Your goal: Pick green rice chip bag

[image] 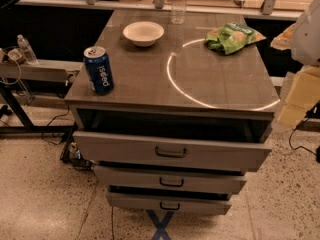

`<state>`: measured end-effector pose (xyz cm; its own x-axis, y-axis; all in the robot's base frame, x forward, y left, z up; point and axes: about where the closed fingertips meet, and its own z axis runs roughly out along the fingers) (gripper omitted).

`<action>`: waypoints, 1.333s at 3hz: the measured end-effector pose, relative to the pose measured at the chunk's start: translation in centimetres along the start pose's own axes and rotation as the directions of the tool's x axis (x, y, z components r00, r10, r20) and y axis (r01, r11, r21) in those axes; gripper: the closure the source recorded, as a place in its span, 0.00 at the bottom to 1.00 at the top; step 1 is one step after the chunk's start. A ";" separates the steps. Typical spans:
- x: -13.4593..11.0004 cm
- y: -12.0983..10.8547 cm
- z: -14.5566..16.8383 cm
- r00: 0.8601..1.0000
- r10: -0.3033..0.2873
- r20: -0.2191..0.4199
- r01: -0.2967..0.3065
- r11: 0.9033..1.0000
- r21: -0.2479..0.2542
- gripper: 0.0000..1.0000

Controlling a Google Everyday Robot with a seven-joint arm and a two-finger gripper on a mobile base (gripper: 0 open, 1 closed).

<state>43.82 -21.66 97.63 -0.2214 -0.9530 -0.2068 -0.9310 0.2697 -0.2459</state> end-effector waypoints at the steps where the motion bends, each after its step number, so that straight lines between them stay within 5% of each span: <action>1: 0.0 0.0 0.0 1.000 0.000 0.000 0.000 1.000 0.000 0.00; 2: -1.5 -2.0 1.1 0.999 -0.012 0.045 0.011 1.000 0.020 0.00; 3: -3.8 -7.0 3.3 0.993 -0.037 0.110 0.029 0.997 0.072 0.00; 4: -5.9 -14.1 5.4 0.981 -0.067 0.180 0.035 0.983 0.179 0.00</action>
Offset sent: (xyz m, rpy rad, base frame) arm 0.0652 0.0266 -0.0088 0.0909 -0.0700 0.0470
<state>59.85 -19.11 97.20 -0.1026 -0.9286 -0.3565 -0.8710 0.2570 -0.4187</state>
